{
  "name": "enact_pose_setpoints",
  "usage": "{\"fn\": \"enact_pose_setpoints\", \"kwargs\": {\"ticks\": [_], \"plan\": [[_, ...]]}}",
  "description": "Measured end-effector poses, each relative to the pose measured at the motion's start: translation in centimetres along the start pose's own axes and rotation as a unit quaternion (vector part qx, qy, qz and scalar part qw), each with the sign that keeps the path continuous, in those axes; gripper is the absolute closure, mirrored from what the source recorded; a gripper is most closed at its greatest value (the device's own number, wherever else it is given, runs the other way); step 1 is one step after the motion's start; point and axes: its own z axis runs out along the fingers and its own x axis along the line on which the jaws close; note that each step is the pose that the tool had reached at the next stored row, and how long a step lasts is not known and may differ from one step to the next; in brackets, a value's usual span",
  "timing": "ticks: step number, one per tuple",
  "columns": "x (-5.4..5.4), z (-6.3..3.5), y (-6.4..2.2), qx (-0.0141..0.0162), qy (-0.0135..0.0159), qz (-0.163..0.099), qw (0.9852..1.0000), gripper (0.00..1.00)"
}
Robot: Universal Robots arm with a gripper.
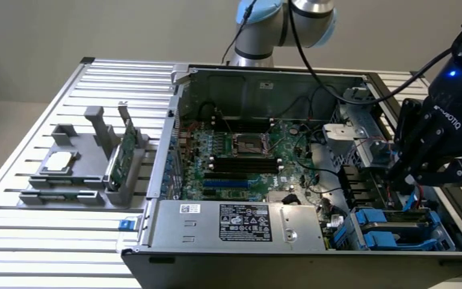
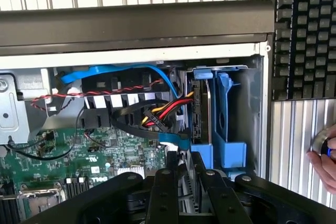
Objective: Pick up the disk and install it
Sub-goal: 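Insert the second disk wire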
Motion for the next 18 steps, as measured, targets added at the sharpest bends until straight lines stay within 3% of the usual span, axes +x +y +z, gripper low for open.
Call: {"fn": "enact_pose_setpoints", "kwargs": {"ticks": [18], "plan": [[0.38, 0.19, 0.79, -0.0008, -0.0107, 0.001, 0.9999, 0.76]]}}
